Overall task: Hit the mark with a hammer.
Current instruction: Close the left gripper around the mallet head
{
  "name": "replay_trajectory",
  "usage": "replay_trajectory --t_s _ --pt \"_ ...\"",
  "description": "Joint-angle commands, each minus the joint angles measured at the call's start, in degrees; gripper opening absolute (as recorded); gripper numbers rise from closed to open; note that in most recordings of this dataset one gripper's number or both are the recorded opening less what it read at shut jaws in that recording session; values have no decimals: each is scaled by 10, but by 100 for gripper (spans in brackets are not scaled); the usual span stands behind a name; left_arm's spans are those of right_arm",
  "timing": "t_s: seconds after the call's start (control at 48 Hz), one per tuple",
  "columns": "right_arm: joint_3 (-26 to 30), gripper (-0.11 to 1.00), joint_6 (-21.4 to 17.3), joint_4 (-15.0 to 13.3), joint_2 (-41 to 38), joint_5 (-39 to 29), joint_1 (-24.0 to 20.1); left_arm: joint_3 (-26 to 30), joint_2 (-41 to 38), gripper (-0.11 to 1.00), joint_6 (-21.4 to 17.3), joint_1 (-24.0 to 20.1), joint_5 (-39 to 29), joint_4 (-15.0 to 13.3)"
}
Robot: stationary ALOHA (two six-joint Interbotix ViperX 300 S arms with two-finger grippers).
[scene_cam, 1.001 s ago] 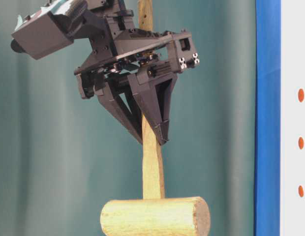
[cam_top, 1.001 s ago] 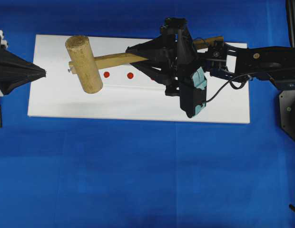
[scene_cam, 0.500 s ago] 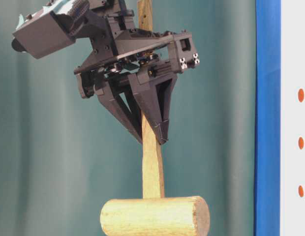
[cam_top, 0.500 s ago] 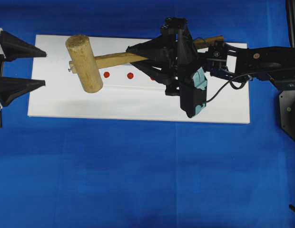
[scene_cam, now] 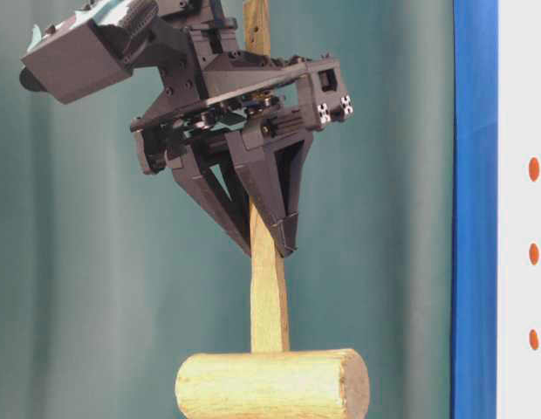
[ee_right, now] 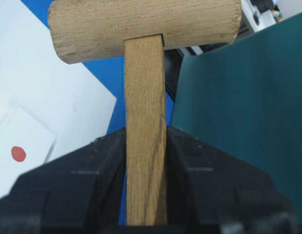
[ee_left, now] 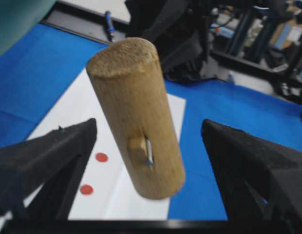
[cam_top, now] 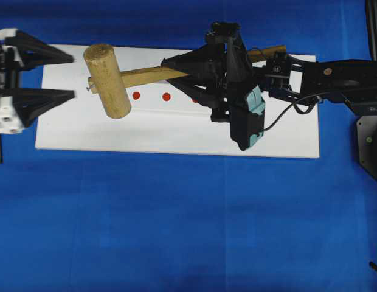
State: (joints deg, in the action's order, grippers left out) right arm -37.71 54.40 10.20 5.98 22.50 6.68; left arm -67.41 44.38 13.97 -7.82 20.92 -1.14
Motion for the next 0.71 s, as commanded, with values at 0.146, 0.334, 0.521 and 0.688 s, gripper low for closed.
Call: replay_trajectory --t_s 0.146,0.334,0.521,0.688 --pt "9 10 -1 1 16 11 1 73 -115 92 1 -8 67 -1" --pt "8 10 -1 1 16 11 1 105 -165 92 1 -10 72 -1" --pt "8 10 -1 1 16 11 1 106 -165 91 3 -10 72 -1" --pt "10 10 -1 2 16 11 1 98 -155 67 20 -7 71 0"
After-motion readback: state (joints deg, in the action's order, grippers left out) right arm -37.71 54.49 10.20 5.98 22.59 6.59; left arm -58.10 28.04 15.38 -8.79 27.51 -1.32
